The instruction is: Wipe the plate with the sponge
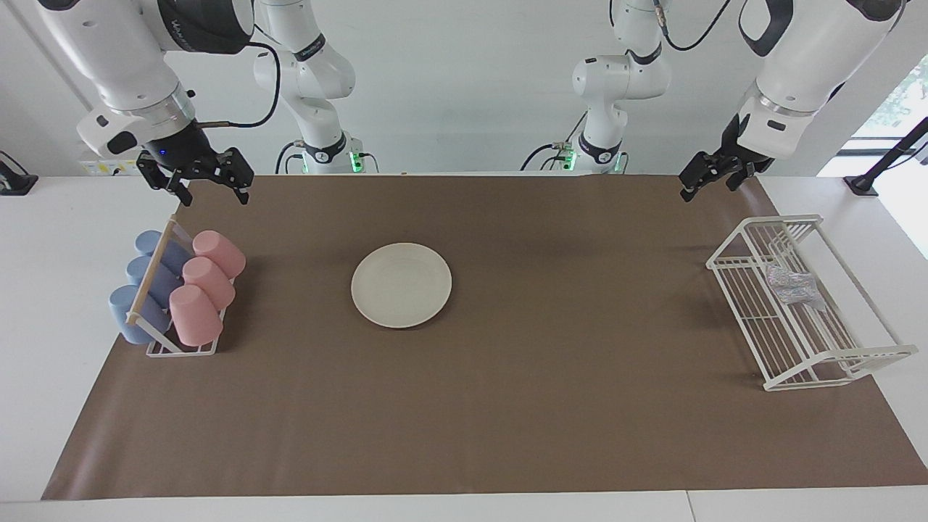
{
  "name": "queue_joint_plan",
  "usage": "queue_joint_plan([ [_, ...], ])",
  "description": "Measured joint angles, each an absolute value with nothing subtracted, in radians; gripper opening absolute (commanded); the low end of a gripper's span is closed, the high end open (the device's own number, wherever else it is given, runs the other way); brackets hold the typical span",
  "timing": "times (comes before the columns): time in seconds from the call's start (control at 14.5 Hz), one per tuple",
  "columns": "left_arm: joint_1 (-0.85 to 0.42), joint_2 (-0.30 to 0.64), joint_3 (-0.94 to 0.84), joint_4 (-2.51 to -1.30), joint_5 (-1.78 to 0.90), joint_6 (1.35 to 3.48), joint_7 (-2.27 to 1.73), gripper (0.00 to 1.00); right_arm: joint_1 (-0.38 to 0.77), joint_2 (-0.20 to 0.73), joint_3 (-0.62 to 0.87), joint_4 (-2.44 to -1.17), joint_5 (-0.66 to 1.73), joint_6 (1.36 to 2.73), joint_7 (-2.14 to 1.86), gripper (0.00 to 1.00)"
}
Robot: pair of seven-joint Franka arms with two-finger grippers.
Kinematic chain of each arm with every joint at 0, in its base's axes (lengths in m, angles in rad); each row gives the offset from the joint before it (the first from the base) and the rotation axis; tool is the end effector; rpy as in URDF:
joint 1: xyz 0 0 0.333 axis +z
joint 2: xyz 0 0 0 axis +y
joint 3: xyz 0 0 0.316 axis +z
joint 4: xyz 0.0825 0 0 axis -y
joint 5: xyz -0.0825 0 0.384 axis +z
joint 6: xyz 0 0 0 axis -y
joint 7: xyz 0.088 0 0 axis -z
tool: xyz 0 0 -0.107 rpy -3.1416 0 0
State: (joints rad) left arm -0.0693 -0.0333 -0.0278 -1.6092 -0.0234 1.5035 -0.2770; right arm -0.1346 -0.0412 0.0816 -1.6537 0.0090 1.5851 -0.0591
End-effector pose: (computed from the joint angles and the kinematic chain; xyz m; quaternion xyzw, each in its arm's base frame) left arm 0.5336 -0.0549 0.6190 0.9953 0.0894 -0.0377 0.0043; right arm 0.5409 -0.0269 0.6091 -0.9999 -0.0029 0.0136 0.0036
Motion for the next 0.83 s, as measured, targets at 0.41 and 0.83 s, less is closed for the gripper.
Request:
queue_joint_plan([
  [0.41, -0.069, -0.033, -0.026, -1.609, -0.023, 1.507, -0.292, 1.00, -0.134, -0.041, 0.082, -1.654, 0.009, 1.585, -0.059, 1.00],
  [0.83, -0.070, -0.033, -0.027, -1.609, -0.023, 1.559, -0.318, 1.00, -0.134, -0.041, 0.082, -1.654, 0.009, 1.585, -0.059, 1.00],
])
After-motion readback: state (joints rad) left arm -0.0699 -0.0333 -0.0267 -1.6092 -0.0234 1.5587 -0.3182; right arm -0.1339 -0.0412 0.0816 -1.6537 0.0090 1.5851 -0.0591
